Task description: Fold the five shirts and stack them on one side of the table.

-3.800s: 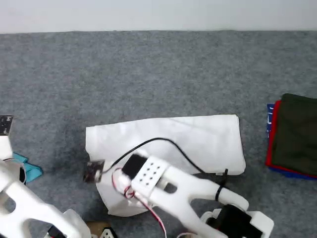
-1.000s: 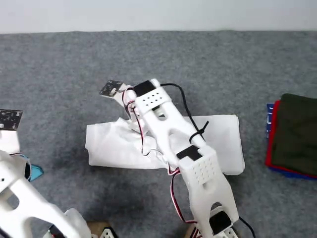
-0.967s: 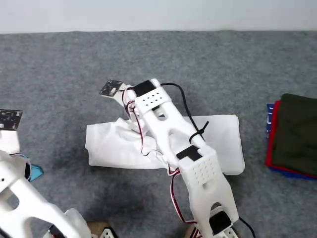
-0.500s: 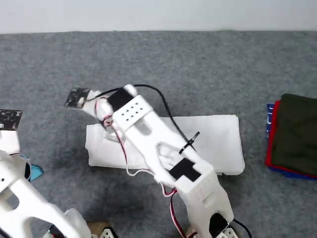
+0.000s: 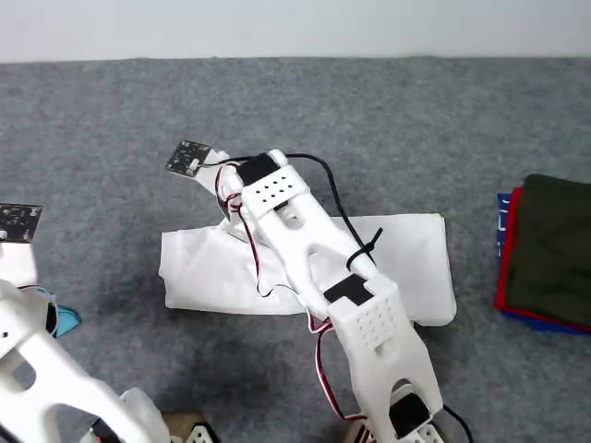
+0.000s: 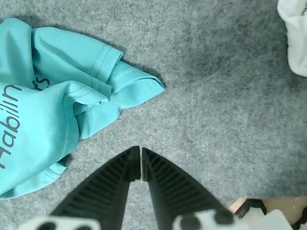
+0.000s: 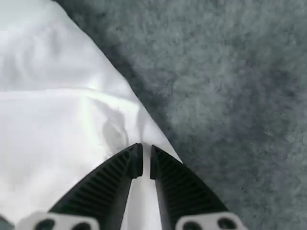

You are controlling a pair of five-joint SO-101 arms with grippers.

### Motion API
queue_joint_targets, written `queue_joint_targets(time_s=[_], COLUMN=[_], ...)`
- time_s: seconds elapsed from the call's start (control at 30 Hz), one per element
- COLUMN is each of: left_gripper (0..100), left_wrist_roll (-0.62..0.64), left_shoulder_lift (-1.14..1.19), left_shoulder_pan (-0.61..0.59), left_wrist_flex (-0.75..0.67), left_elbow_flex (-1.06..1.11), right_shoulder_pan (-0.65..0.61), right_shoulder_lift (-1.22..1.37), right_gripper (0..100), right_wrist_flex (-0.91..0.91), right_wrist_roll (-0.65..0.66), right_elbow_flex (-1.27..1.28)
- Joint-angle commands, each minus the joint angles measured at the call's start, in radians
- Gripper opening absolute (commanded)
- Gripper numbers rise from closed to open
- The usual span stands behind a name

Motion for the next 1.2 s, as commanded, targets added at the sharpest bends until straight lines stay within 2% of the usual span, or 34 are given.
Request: queue_joint_targets(time_s=[0.0,0.13,0.27,0.5,0.67,0.8,0.93,1.17], left_gripper=[1,1,1,1,1,1,1,1], left_wrist_roll=[-0.011,-0.011,-0.011,-0.011,-0.009,-0.006,-0.006,-0.005], left_shoulder_lift=[-0.028,-0.028,-0.028,-0.035,-0.037,-0.038,-0.038,-0.038], left_shoulder_pan=[0.000,0.002,0.003,-0.002,-0.003,-0.015,-0.048,-0.061], left_wrist_flex=[-0.014,-0.014,-0.014,-0.014,0.020,0.020,0.015,0.021], left_elbow_flex=[-0.005,-0.005,-0.005,-0.005,-0.013,-0.013,-0.022,-0.042], right_shoulder_pan=[-0.005,-0.048,-0.068,0.007,-0.004,-0.001,0.042,0.050], right_shoulder_lift=[-0.084,-0.120,-0.101,0.079,0.022,-0.016,-0.077,-0.015], right_gripper=[3.6,3.6,3.6,3.6,3.6,3.5,1.4,0.9], right_wrist_flex=[0.102,0.206,0.196,0.196,0.295,0.447,0.449,0.421], right_wrist_roll=[0.005,0.005,0.005,0.002,-0.078,-0.123,-0.169,-0.126], right_elbow_flex=[-0.106,-0.170,-0.172,-0.189,-0.327,-0.397,-0.304,-0.095])
